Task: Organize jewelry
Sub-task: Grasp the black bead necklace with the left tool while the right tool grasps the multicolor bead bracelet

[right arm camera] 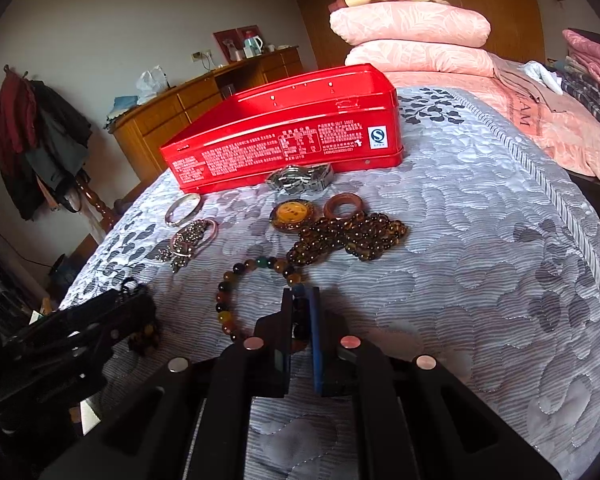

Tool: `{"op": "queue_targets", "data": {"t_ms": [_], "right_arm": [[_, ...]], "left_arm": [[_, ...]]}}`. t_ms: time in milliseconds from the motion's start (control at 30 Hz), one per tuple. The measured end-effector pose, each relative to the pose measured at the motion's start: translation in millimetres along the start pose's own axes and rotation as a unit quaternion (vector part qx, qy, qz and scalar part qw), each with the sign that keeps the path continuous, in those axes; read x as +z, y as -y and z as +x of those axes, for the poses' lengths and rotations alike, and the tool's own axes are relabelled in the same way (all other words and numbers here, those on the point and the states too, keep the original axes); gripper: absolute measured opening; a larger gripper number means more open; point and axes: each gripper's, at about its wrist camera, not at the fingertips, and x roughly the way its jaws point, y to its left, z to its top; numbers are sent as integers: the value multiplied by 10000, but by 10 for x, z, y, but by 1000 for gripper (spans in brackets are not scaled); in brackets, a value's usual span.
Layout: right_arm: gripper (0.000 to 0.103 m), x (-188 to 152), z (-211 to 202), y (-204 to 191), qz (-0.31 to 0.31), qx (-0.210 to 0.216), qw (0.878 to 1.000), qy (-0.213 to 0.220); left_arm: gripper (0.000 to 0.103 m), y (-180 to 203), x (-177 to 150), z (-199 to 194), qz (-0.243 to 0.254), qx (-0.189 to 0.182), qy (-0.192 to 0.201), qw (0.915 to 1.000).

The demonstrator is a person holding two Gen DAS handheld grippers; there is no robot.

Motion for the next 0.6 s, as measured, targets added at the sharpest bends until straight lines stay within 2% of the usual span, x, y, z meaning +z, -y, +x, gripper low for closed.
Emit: {"op": "queue_targets", "data": {"t_ms": [167, 433, 500, 567, 600], "right_arm": [[8, -8, -3, 5, 11, 7, 10000, 9], [8, -13, -8, 7, 41, 40, 10000, 10], [8, -14, -9, 7, 55, 41, 10000, 14], [8, -14, -14, 14, 55, 45, 10000, 14], [8, -13, -15, 14, 60, 51, 10000, 12]], "left_arm": [[57, -44, -34, -5, -81, 167, -80, 9998], [57, -24, -56, -36, -288, 22, -237, 9993], [50, 2, -59, -19, -272, 3, -255, 9993], [33, 13, -54, 5, -290, -9, -220, 9993], [30, 15, -46, 19, -298, -72, -223, 9993]]}}
